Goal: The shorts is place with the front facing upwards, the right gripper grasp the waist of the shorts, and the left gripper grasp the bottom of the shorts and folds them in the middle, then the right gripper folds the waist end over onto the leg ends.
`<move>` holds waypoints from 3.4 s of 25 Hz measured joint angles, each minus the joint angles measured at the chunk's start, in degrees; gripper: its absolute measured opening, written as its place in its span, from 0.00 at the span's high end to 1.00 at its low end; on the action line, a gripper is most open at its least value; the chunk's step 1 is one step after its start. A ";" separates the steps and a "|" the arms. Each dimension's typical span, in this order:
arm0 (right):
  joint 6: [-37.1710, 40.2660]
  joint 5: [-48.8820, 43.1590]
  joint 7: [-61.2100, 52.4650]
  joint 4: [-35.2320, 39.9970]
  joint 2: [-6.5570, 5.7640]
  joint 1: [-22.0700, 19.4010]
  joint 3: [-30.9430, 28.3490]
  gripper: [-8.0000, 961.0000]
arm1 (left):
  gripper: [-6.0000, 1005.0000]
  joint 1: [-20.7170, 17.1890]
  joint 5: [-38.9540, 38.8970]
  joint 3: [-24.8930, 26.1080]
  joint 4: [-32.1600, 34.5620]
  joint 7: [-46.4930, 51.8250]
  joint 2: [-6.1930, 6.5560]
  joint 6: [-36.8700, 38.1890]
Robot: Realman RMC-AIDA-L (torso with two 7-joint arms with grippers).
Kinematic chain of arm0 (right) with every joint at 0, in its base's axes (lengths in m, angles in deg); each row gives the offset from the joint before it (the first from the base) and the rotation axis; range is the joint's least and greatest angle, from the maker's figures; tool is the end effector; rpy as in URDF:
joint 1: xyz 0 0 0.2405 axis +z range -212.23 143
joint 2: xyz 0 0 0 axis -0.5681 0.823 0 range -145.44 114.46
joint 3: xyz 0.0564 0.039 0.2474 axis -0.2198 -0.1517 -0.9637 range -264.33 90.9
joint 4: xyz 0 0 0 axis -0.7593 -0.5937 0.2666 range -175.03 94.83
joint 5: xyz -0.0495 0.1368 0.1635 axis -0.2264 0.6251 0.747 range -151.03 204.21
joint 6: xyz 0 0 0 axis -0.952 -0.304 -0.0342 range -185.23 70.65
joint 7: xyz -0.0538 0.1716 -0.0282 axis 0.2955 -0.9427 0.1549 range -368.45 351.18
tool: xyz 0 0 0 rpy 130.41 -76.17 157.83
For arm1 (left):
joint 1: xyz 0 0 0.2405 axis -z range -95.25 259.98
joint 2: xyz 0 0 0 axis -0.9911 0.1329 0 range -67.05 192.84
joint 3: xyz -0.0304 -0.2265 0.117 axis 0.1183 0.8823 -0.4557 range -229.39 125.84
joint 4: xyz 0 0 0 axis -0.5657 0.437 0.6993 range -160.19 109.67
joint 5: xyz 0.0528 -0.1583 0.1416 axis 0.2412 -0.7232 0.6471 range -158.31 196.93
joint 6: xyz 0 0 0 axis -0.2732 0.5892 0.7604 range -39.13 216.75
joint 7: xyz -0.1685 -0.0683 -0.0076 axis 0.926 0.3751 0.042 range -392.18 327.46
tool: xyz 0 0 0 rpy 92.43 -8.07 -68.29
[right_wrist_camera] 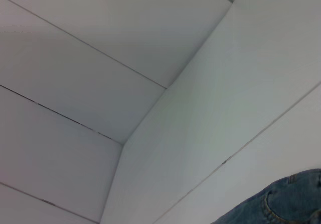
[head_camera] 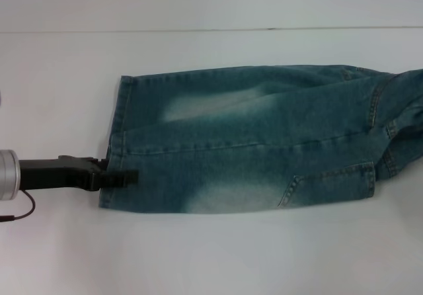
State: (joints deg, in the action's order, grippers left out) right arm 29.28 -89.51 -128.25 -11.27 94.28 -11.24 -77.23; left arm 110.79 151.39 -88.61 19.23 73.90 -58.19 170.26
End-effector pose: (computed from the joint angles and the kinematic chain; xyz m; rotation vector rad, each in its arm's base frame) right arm 0.3665 0.3412 0.0850 -1.7446 1.7109 1.1509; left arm -0.3086 0.3474 -0.0357 -2.5165 -1.2585 -0.3472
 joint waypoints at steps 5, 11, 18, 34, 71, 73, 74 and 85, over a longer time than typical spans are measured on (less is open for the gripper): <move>0.00 0.00 0.00 0.00 0.00 0.00 -0.07 0.94 | 0.27 0.07 -0.39 -0.05 -0.02 0.00 -0.03 0.18; 0.00 0.00 0.00 0.00 0.00 0.00 -0.09 0.94 | 0.29 0.70 -0.14 -0.16 -0.20 0.00 -0.35 -0.08; 0.00 0.00 0.00 0.00 0.00 0.01 -0.09 0.94 | 0.37 1.64 0.02 -3.29 -0.18 -0.14 -0.54 0.15; 0.49 0.00 0.00 0.00 0.03 -0.28 -0.35 0.94 | 0.94 2.14 -0.98 -2.44 0.16 -0.02 -0.40 0.31; 3.03 8.36 -0.29 0.11 0.79 -0.68 -0.53 0.94 | 0.96 3.12 -13.90 2.14 0.42 -2.33 1.29 -0.59; 2.72 9.08 -0.39 0.01 0.87 -0.41 -0.53 0.94 | 0.96 3.16 -14.75 2.17 0.42 -2.57 1.31 -1.08; 2.51 9.58 -0.40 -0.01 0.99 -0.39 -0.53 0.94 | 0.96 3.22 -15.07 2.17 0.42 -2.71 1.32 -1.28; -0.52 14.24 -0.05 -0.01 3.14 0.12 -0.48 0.94 | 0.96 5.69 -16.20 1.47 -0.42 -2.98 1.03 -7.41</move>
State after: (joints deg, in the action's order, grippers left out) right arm 28.77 -75.27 -128.30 -11.28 97.43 -11.12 -77.70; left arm 116.48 135.19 -87.14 18.81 70.92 -57.16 162.85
